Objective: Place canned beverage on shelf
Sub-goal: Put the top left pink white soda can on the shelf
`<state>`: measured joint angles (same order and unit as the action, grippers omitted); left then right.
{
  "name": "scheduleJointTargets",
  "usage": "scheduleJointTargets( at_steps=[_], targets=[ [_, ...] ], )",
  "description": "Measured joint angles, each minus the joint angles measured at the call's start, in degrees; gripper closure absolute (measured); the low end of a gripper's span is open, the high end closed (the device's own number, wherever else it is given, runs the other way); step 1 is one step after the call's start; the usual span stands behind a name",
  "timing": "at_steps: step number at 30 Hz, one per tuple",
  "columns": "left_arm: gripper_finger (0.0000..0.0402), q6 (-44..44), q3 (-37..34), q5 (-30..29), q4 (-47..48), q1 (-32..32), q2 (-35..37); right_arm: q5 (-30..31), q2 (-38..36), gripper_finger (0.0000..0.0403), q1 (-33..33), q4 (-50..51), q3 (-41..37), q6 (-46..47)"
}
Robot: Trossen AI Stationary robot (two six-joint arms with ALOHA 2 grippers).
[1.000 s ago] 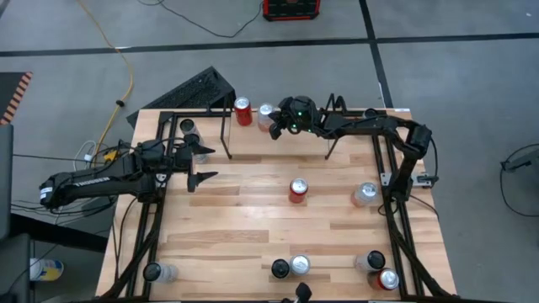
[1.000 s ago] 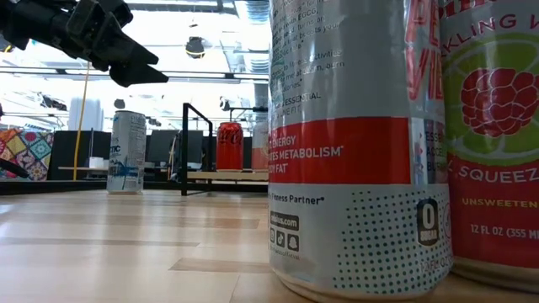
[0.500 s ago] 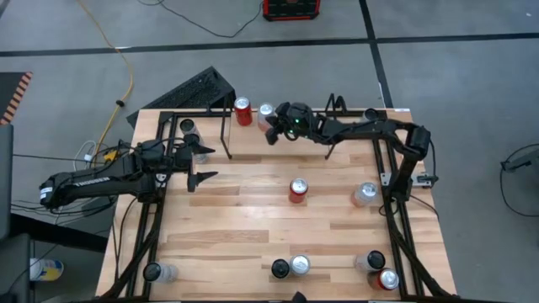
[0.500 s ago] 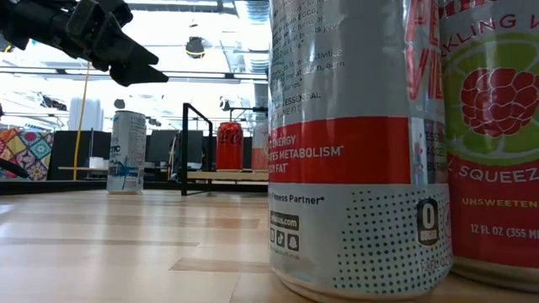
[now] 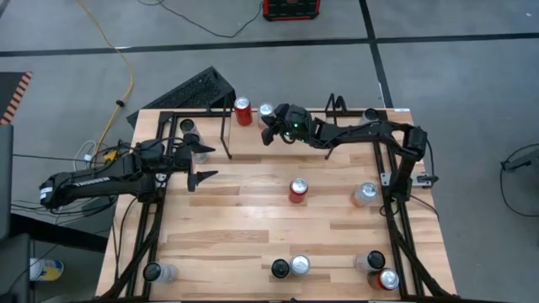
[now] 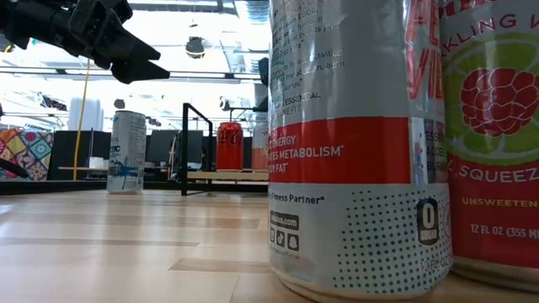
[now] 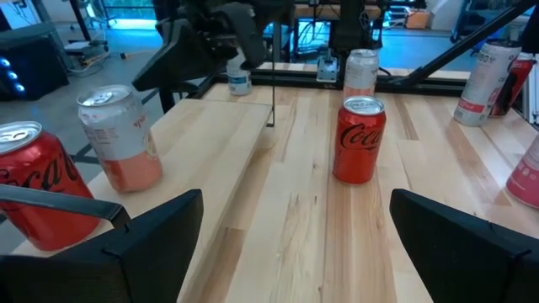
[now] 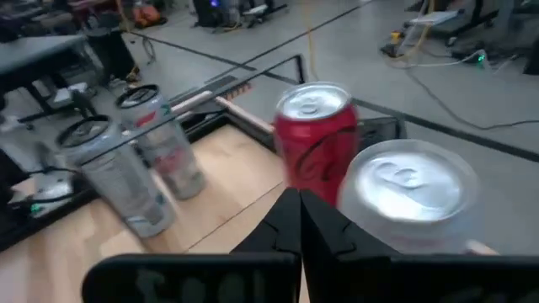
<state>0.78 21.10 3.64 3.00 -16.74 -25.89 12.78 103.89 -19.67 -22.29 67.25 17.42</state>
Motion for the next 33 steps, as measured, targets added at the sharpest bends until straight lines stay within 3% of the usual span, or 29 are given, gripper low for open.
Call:
scheduleJointTargets(
  at_steps=[3,8,17,20,33],
  targets=[
    [0.0033,0.0,0.0,0.0,0.0,0.0,0.0,0.4,2.6,0.0383,1.6,-1.6,2.9,0.9],
    [0.0033,0.0,0.0,0.1,0.2,0.0,0.0,0.7,4.8,0.0383,3.8,4.2,9.4,-1.7],
    [0.0033,0.1,0.0,0.2,1.0,0.0,0.0,1.7,7.5,0.0383,1.2,27.3,24.2,-4.1],
    [0.0033,0.1,0.0,0.2,1.6,0.0,0.0,0.4,7.5,0.0383,0.6,34.1,25.0,-5.0],
    [0.0033,0.4,0.0,0.3,1.5,0.0,0.0,-0.7,8.0,0.0382,-2.0,37.4,25.1,-5.5]
  ],
)
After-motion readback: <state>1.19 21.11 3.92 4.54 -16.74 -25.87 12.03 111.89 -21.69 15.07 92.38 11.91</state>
